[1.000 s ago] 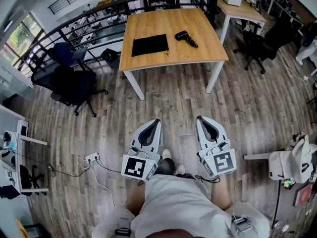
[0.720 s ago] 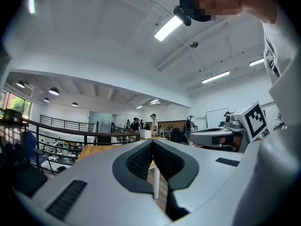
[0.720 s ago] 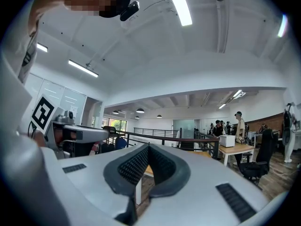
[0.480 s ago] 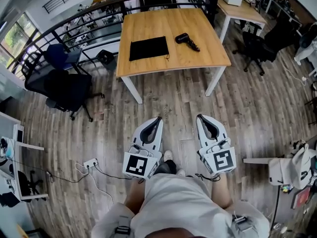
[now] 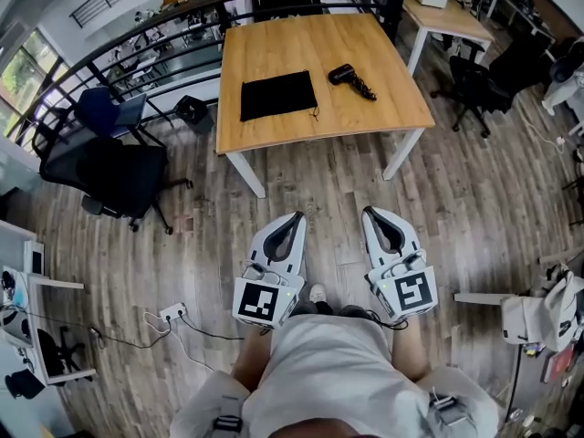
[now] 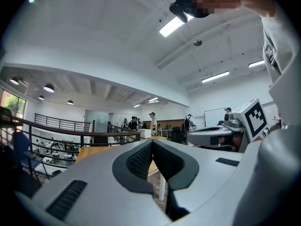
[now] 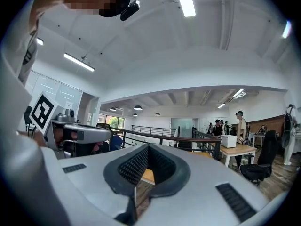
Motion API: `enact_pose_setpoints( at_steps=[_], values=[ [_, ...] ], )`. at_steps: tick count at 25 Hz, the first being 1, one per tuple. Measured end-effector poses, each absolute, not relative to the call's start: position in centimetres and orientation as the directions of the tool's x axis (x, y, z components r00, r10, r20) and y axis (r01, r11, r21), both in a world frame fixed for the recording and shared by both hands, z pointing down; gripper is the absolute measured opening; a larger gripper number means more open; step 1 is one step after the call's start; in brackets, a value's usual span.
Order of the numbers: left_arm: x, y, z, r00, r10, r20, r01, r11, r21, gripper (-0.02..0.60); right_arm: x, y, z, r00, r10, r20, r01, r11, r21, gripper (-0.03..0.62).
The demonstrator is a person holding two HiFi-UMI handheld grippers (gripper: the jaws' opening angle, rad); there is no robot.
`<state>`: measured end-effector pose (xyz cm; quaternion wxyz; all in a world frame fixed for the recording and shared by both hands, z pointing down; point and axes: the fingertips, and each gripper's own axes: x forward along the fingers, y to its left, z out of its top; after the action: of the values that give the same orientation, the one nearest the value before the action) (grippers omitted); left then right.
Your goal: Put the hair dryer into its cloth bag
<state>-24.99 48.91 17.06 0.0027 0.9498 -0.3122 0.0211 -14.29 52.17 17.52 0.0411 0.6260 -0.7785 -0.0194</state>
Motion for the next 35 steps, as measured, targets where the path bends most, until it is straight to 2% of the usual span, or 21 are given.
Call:
enact_pose_setpoints(
  at_steps=[14,35],
  values=[
    [-22.8,41.4,17.6,0.818,-0.573,0.046,-0.573,-0.819,0.001,0.020,-12.9,45.0,17.8,-0.203,-0.978,0.049,-0.975,0.207,0.086,0.020],
    [-12.5,29.8,17.7,0.781,-0.620,0.076,-0.621,-0.783,-0.009,0.020,-3.6,32.4,18.5,-0.296,-0.954,0.053,-0.954,0.298,0.031,0.020]
  ],
)
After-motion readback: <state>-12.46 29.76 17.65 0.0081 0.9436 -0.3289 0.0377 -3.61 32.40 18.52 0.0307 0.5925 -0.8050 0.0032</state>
